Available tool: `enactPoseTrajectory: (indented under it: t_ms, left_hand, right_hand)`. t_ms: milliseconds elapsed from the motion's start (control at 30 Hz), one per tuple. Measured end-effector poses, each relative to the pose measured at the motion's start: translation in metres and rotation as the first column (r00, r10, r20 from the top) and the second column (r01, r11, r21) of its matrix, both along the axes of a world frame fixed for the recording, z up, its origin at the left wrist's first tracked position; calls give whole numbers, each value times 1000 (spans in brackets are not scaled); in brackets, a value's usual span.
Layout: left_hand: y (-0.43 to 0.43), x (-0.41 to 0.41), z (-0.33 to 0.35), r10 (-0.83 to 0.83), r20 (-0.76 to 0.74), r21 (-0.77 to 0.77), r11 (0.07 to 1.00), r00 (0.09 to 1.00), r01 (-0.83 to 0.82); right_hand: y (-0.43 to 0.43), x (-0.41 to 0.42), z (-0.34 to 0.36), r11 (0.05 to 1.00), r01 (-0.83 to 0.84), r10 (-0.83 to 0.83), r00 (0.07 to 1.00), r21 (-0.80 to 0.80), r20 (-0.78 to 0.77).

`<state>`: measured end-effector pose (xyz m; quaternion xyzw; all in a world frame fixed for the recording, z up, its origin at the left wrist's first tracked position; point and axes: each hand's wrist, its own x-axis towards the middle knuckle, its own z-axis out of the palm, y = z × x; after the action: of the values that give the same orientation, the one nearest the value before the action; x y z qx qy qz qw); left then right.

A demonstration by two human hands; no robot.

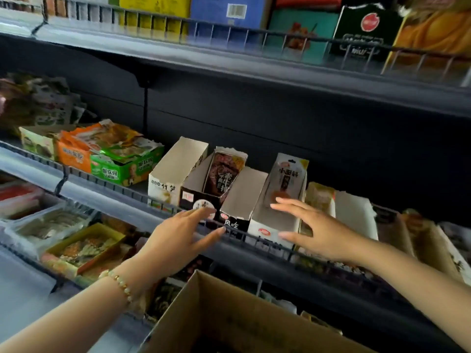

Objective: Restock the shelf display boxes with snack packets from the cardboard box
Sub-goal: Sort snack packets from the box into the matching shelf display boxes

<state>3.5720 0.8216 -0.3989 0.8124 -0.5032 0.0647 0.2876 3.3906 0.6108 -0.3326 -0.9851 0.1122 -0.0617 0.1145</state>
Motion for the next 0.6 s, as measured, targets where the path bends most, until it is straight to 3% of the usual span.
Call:
enactPoseTrajectory:
  t_ms: [267, 467, 600]
  left_hand:
    - [19, -94, -83, -153, -73, 313, 935, 986, 168]
    - [4, -125, -138, -230, -268, 564, 750, 936, 346]
    - [-8, -131, -162, -370, -232, 705, 573, 900, 417]
  right_hand:
    - [41, -130, -100, 964, 87, -41, 982, 251, -183]
    - [53, -169, -188, 922, 195, -55, 921, 334, -385]
    - [48, -175, -213, 918, 286, -93, 828, 275, -553]
